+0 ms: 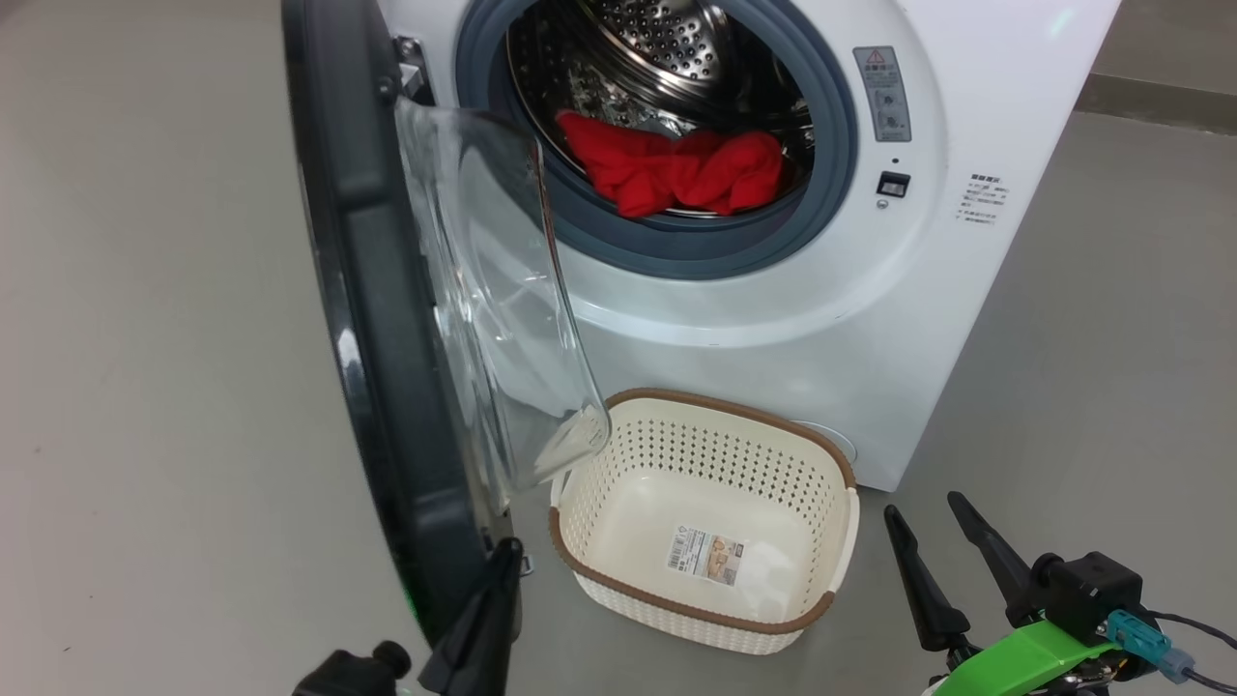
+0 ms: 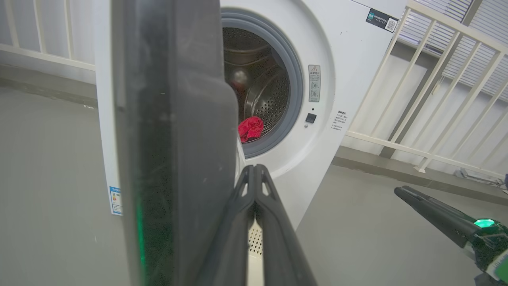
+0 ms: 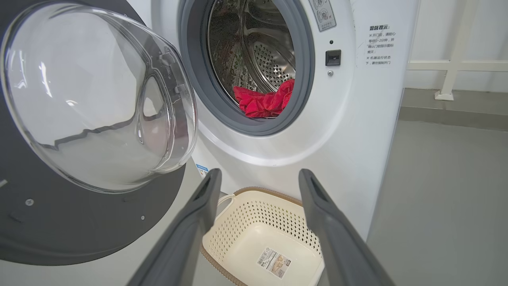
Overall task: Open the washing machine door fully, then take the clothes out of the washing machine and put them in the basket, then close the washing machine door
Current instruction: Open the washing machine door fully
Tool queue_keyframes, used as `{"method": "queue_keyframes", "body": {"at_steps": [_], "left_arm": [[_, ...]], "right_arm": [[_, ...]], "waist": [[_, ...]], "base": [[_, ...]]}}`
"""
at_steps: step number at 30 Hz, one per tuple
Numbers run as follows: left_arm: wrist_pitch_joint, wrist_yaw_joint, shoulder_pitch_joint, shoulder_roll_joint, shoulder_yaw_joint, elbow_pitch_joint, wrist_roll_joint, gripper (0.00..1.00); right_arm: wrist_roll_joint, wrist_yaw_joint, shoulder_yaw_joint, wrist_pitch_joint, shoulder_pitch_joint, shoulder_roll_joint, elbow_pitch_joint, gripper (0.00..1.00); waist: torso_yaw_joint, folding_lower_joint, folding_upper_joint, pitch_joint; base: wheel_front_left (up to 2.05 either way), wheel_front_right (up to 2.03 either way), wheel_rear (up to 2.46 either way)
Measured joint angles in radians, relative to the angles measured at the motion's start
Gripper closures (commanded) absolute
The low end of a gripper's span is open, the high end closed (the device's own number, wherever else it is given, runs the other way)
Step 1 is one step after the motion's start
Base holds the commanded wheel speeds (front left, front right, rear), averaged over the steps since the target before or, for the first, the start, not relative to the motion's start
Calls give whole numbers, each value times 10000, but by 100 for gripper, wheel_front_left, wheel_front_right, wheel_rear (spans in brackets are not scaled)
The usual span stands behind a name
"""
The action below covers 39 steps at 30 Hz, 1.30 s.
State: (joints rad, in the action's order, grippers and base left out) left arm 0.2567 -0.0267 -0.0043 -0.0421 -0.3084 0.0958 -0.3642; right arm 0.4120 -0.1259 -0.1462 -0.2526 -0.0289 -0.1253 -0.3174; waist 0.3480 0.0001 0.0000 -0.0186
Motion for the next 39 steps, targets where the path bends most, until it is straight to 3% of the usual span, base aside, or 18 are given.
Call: {"method": "queue_keyframes", "body": {"at_steps": [5,19,39], "left_arm": [[0,-2,29,31,403,-4,21,100],[2,84,58,27,3103,198,230,100],[0,-73,-1563,-339,6157,1553,685,100]], "right_arm": [[0,0,-2,0,2,2,58,0],[-15,0,-61,0,-1,46,109,0],[-119,0,-56,0,-323,31,113,0]], "waist": [[117,-1,0,3],[260,0,0,-310],[142,0,0,-1019]], "base": [[0,0,0],[0,0,0],[0,0,0]]}}
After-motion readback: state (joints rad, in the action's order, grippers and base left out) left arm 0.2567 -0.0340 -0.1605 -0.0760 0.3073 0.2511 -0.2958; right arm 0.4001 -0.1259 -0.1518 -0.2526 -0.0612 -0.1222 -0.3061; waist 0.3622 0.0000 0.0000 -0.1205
